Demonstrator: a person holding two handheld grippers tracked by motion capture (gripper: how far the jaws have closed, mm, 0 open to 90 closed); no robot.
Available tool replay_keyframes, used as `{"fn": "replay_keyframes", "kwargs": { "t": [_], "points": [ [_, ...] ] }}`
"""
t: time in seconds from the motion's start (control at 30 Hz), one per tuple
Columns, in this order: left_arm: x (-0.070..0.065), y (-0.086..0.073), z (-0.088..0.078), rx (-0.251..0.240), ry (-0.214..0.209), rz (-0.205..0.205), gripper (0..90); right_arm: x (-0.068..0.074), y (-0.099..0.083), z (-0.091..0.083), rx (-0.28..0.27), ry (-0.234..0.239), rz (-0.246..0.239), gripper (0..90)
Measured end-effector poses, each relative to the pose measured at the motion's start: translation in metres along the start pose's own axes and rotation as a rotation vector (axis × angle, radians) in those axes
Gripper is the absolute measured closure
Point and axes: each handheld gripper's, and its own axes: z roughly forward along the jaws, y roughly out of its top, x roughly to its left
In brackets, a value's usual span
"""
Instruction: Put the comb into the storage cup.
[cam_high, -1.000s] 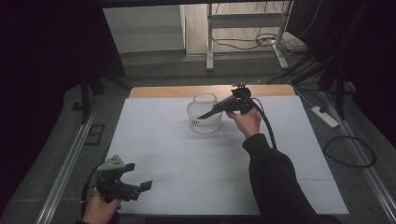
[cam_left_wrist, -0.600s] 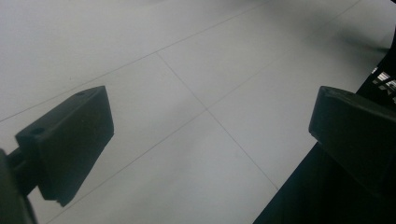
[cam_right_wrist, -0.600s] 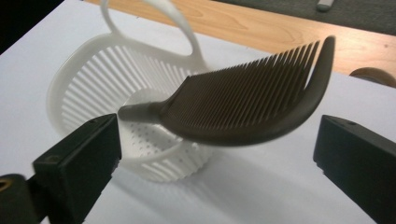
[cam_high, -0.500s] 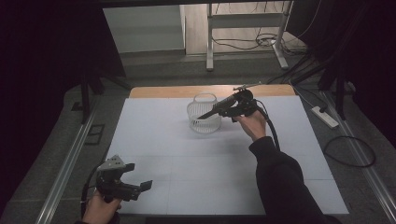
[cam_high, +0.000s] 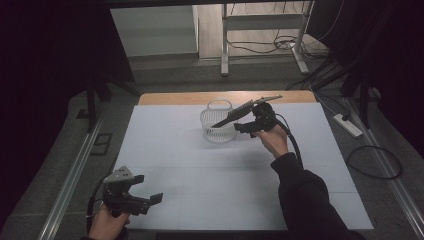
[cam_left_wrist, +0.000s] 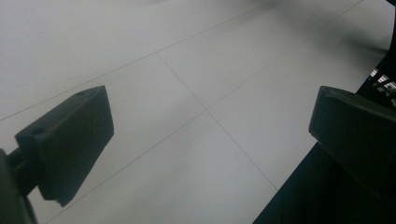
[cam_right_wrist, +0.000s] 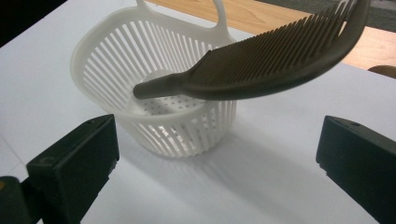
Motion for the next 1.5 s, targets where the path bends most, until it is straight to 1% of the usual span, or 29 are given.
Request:
{"fn": "replay_keyframes", "kwargs": {
  "t": [0.2,0.37,0.4,0.57,0.73,0.9,1.2,1.5],
  "points": [
    [0.000,0.000,0.000,-0.002,-0.002,-0.001,0.4,0.000,-0.005,-0.004,0.006,0.011,-0.016,0.4],
    [0.000,0.000,0.000,-0.003,-0.004,0.001,0.4,0.003,-0.008,-0.006,0.028,-0.009,-0.059,0.0],
    [0.000,0.000,0.000,-0.003,-0.003,0.001,0.4,0.004,-0.008,-0.007,0.027,-0.014,-0.061,0.0],
    [0.000,0.000,0.000,-0.004,-0.004,0.004,0.4,0.005,-0.011,-0.010,0.020,-0.011,-0.045,0.0],
    [0.000,0.000,0.000,-0.005,-0.006,0.004,0.4,0.006,-0.013,-0.014,0.024,-0.001,-0.042,0.0],
    [0.000,0.000,-0.001,-0.005,-0.007,0.003,0.4,0.008,-0.014,-0.018,0.016,0.007,-0.041,0.0],
    [0.001,-0.001,-0.001,-0.009,-0.011,-0.001,0.4,0.013,-0.017,-0.028,0.019,0.009,-0.061,0.0],
    [0.001,-0.001,-0.001,-0.009,-0.011,-0.001,0.4,0.019,-0.024,-0.033,0.032,0.007,-0.074,0.0]
  ]
}}
